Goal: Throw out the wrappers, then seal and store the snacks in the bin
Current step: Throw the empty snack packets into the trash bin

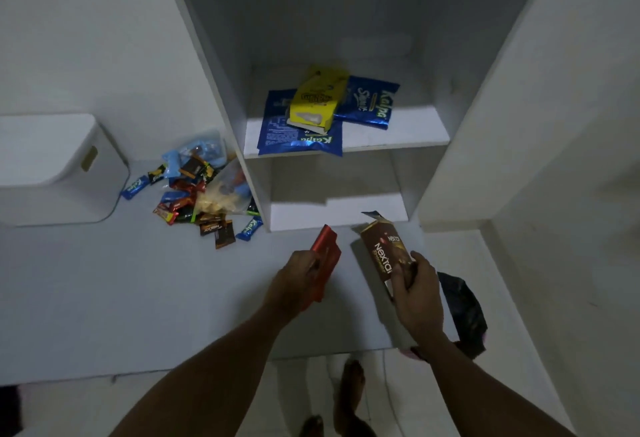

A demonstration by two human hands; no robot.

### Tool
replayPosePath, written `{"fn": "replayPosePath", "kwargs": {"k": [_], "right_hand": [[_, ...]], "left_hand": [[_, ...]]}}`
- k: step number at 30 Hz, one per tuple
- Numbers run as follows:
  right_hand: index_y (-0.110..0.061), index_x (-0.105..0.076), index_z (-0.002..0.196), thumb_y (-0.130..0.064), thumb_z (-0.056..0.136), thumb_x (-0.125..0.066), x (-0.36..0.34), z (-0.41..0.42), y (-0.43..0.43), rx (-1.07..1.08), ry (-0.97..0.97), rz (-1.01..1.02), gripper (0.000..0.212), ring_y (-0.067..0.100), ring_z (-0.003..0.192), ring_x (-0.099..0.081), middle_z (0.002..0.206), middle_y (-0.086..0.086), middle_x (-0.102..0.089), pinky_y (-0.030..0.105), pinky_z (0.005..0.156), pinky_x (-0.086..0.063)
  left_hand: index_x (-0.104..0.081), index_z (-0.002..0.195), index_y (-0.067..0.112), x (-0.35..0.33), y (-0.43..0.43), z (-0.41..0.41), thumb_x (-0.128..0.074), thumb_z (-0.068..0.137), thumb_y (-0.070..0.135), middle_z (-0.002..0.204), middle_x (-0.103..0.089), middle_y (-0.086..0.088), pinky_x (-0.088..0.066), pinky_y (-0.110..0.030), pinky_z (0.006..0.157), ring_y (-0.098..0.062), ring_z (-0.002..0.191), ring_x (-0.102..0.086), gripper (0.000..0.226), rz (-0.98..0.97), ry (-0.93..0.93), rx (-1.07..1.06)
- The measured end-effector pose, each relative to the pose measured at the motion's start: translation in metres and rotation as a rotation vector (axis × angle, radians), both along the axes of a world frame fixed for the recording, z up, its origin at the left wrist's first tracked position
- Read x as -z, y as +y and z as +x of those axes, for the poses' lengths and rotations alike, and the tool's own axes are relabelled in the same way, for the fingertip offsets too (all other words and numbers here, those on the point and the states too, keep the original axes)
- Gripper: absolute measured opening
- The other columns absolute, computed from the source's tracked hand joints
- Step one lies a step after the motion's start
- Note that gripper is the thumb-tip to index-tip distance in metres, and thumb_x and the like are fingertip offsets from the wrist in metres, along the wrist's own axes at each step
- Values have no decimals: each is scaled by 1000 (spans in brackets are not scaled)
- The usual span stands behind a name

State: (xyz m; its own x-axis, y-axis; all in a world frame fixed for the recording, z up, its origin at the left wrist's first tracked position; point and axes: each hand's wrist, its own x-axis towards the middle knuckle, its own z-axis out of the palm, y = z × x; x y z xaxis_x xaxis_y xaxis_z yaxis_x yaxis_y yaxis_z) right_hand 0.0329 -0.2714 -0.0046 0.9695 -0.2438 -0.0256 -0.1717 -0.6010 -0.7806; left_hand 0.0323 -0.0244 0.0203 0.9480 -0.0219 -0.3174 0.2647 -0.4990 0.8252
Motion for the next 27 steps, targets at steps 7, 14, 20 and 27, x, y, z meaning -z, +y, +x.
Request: {"fn": "replayPosePath", "kwargs": {"k": [7,14,20,27], "right_hand": [[-20,-52,127,-53,89,-46,-13,-64,-47,155,-52,-16,51,21,108,-56,116,4,-59,38,87,-48],[-18,-52,133,-51,95,-52,-25,-84,-126,341,20,-82,50,29,122,-48,131,10,-53,43,95,-46],[-19,-60,124,-63,88,-58,-3,-80,-201,497,36,95,56,16,94,-65,114,2,-65,34,79,-57],[-11,-63,111,-33,91,-69,38,-40,-308,610,328,405,30,13,62,-63,85,2,-65,33,61,-54]], "left_hand": [[-44,129,22,-4,-58,-14,-58,91,32,128,-48,-2,-62,-37,69,-19,83,-69,41,147,-170,197],[-40,146,19,-8,-143,6,-73,84,11,145,-33,-5,-50,-13,91,-21,116,-52,71,209,-189,444],[-54,130,12,-7,-233,29,-70,87,13,128,-47,-9,-55,-24,77,-25,105,-58,46,216,-181,572],[-63,112,4,44,-343,54,-62,90,7,114,-52,-7,-44,-20,79,-21,98,-57,22,284,-38,513]]}}
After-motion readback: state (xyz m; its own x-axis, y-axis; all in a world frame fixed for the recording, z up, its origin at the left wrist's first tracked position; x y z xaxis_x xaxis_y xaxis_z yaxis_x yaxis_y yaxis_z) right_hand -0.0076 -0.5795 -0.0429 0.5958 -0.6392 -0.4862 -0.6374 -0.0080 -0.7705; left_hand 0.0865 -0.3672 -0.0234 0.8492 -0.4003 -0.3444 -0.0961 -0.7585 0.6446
